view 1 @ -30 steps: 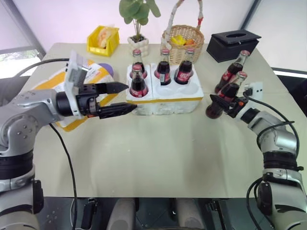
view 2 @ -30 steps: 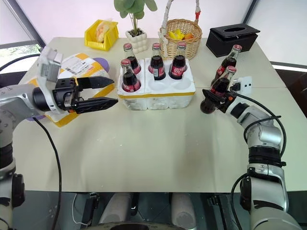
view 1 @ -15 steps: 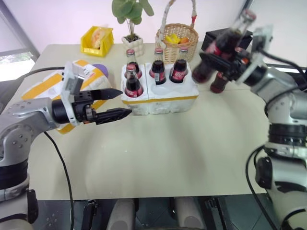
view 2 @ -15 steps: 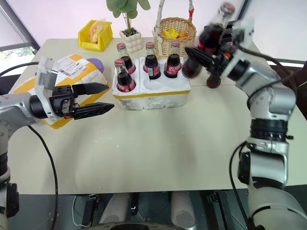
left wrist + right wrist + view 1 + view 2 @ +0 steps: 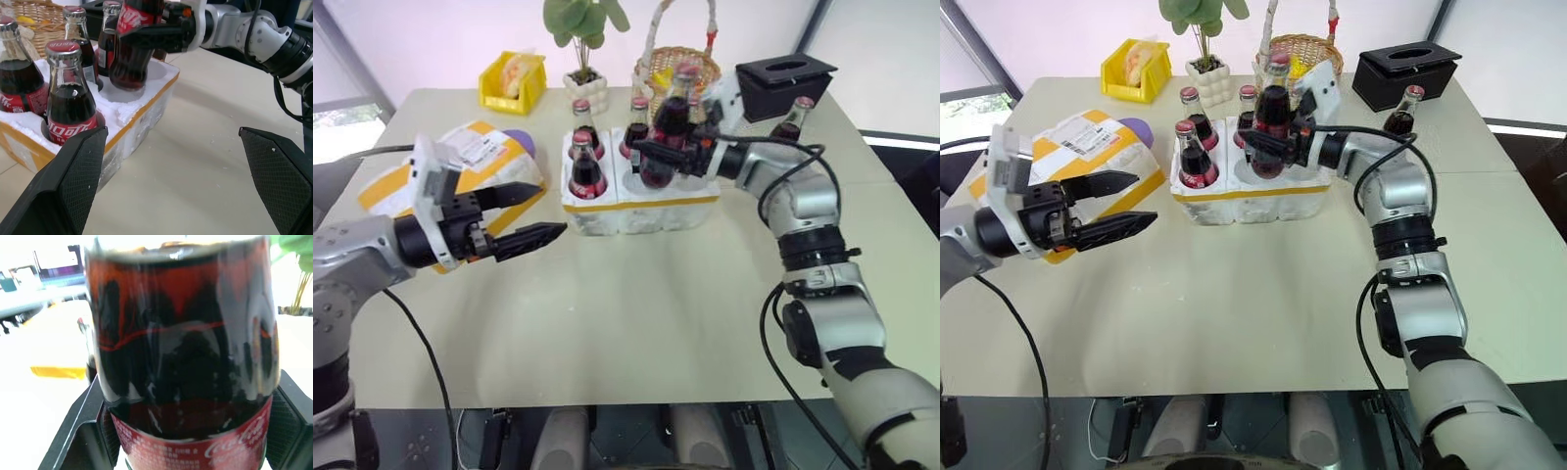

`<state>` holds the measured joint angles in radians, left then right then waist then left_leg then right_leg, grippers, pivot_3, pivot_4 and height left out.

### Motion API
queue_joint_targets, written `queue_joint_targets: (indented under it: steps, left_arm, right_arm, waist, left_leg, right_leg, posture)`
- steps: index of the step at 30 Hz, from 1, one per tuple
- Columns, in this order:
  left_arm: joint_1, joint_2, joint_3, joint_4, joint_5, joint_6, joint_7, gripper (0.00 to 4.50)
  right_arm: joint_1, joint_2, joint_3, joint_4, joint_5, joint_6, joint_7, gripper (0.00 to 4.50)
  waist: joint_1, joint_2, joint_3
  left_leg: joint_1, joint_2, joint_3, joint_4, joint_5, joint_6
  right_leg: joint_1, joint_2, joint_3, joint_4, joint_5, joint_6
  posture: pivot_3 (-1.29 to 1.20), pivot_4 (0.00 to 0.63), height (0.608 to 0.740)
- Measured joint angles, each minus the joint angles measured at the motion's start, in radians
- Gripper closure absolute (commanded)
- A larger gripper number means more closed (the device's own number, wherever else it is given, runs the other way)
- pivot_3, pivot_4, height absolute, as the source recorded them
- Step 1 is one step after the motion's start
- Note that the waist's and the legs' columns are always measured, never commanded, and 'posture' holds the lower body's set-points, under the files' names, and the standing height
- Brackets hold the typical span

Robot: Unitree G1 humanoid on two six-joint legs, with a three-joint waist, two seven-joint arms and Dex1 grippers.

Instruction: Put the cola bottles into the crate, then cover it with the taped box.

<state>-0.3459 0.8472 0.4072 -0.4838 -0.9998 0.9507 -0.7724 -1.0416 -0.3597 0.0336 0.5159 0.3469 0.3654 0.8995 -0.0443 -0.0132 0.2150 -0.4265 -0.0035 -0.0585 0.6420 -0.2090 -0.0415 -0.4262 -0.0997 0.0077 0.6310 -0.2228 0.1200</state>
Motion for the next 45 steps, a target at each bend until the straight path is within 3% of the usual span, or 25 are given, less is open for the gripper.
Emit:
queue_joint_targets:
  steps: [11,13,15,27,33,40,45]
  left_arm:
    - [0.02,0.0,0.008,-0.021,-0.037,-0.005,0.054,0.0]
    - [0.019,0.0,0.008,-0.021,-0.037,-0.007,0.056,0.0]
    - [0.018,0.0,0.008,-0.021,-0.037,-0.013,0.056,0.0]
    - [0.017,0.001,0.0,-0.019,-0.037,-0.039,0.052,0.0]
    - [0.009,0.009,-0.004,0.001,-0.036,-0.045,0.041,0.0]
    - [-0.038,0.016,-0.053,0.054,-0.01,-0.068,0.005,0.0]
    - [-0.081,0.014,-0.099,0.081,0.01,-0.083,-0.02,0.0]
  right_arm:
    - [0.004,0.071,0.023,0.067,-0.068,-0.029,-0.015,1.65]
    - [0.004,0.072,0.028,0.091,-0.09,-0.048,-0.023,0.6]
    - [0.004,0.073,0.033,0.105,-0.114,-0.079,-0.035,0.06]
    - [0.029,0.085,0.014,0.116,-0.133,-0.085,-0.077,0.06]
    - [0.111,-0.022,-0.038,-0.044,-0.084,0.008,-0.04,0.06]
    - [0.32,-0.246,-0.156,-0.4,0.055,0.21,0.027,0.06]
    - [0.407,-0.336,-0.251,-0.462,0.068,0.251,-0.035,0.06]
  waist:
    - [0.002,0.0,0.0]
    - [0.001,0.0,0.0]
    - [0.0,0.0,0.0]
    - [0.003,0.0,0.0]
    - [0.005,0.0,0.0]
    - [0.01,0.0,0.0]
    - [0.001,0.0,0.0]
  left_leg:
    - [0.0,0.0,0.0,0.0,0.0,0.0]
    - [0.0,0.0,0.0,0.0,0.0,0.0]
    - [0.0,0.001,0.0,0.0,0.0,0.0]
    - [0.001,0.001,0.0,0.0,0.0,-0.001]
    - [0.001,0.001,0.0,0.0,0.0,-0.001]
    - [0.001,0.001,0.0,0.0,0.0,0.0]
    - [0.001,0.001,0.001,0.0,0.0,0.0]
  right_leg:
    - [0.0,0.001,0.0,0.0,0.001,-0.001]
    - [0.0,0.001,0.0,0.0,0.001,-0.001]
    - [0.0,0.001,0.0,0.0,0.001,-0.001]
    - [0.0,0.002,0.001,0.0,0.001,-0.002]
    - [0.0,0.002,0.001,-0.001,0.001,-0.002]
    - [0.001,0.001,0.001,-0.001,-0.001,-0.005]
    - [0.001,0.002,0.002,-0.001,-0.001,-0.006]
  posture:
    - [0.0,0.15,0.74]
    - [0.0,0.15,0.74]
    - [0.0,0.15,0.74]
    - [0.0,0.15,0.74]
    - [0.0,0.15,0.74]
    - [0.0,0.15,0.74]
    - [0.0,0.15,0.74]
